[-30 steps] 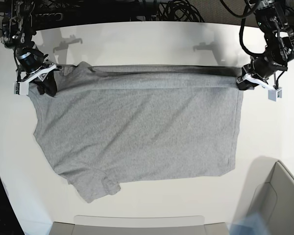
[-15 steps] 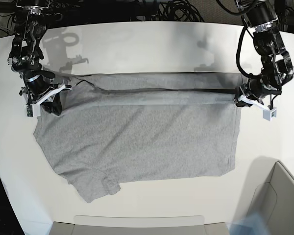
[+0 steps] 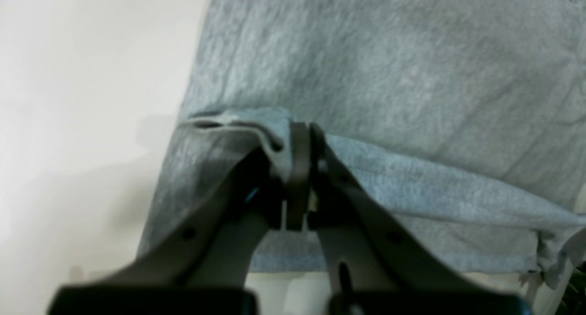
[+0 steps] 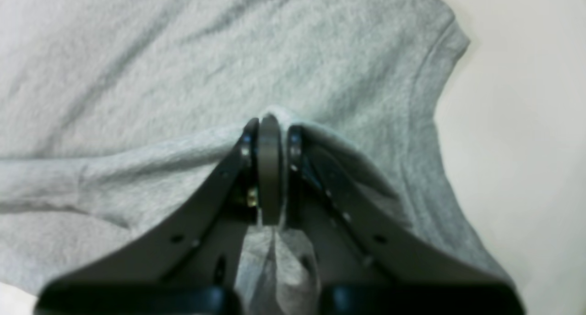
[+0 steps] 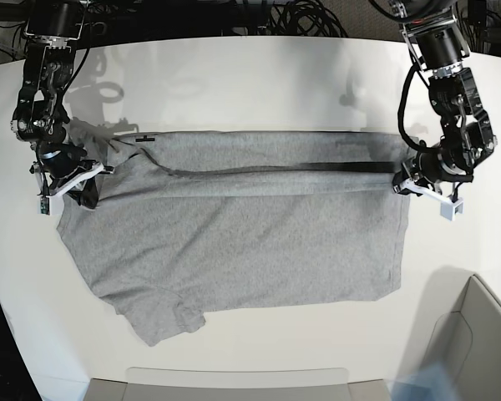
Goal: Fold the T-shirt properly
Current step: 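Lift the shoulder edge with both grippers and pull it toward the robot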
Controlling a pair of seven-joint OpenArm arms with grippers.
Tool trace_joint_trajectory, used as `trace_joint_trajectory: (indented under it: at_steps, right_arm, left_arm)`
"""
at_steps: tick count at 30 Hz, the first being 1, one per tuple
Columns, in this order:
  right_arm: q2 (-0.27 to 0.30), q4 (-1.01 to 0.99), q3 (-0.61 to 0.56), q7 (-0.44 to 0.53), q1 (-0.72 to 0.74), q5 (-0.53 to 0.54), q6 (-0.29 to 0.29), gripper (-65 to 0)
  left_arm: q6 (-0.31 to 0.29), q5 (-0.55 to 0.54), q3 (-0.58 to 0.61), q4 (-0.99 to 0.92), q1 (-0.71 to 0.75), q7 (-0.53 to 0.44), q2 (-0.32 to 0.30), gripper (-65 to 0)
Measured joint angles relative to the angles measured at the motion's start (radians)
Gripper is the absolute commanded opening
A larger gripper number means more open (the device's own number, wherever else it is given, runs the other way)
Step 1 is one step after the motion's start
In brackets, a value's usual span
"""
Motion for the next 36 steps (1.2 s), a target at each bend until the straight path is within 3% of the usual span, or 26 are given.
trace_joint_trajectory:
  at_steps: [6, 10, 16, 21, 22, 24, 27, 29, 32, 36]
  right_arm:
    - [0.016, -0.084, -0.003, 0.001, 0.083, -0.043, 0.007, -65.0]
    - [0.014, -0.14, -0.003, 0.002, 0.14, -0.084, 0.06, -65.0]
    - [0.011, -0.196, -0.003, 0.0, 0.215, -0.139, 0.075, -65.0]
    - [0.008, -0.221, -0.004, -0.002, 0.242, -0.153, 0.076, -65.0]
    - [0.008, -0.221, -0.004, -0.002, 0.243, -0.154, 0.076, -65.0]
    - [0.008, -0.221, -0.004, -0.002, 0.245, -0.153, 0.076, -64.8]
    - [0.009, -0.221, -0.004, 0.001, 0.245, -0.156, 0.075, -54.3]
    - [0.011, -0.219, -0.004, 0.001, 0.245, -0.158, 0.075, -46.9]
    - [0.011, -0.209, -0.003, 0.0, 0.245, -0.154, 0.075, -39.2]
    - [0.012, -0.135, 0.0, 0.001, 0.23, -0.151, 0.075, -38.1]
  left_arm:
    - [0.0, 0.029, 0.0, -0.001, -0.036, 0.001, 0.001, -65.0]
    - [-0.003, 0.076, 0.056, -0.032, -0.071, -0.006, -0.002, -65.0]
    - [-0.004, 0.08, 0.091, -0.134, -0.084, -0.091, -0.001, -65.0]
    - [-0.004, 0.08, 0.091, -0.142, -0.082, -0.104, -0.002, -65.0]
    - [-0.004, 0.08, 0.091, -0.142, -0.082, -0.111, -0.002, -64.6]
    - [-0.004, 0.08, 0.091, -0.14, -0.085, -0.111, -0.003, -56.9]
    - [0.001, 0.088, 0.091, -0.14, -0.085, -0.109, -0.003, -45.4]
    - [0.0, 0.095, 0.09, -0.14, -0.088, -0.109, -0.003, -41.9]
    - [0.0, 0.095, 0.09, -0.137, -0.099, -0.108, -0.006, -42.1]
    - [0.001, 0.092, 0.087, -0.048, -0.091, -0.104, -0.005, -42.1]
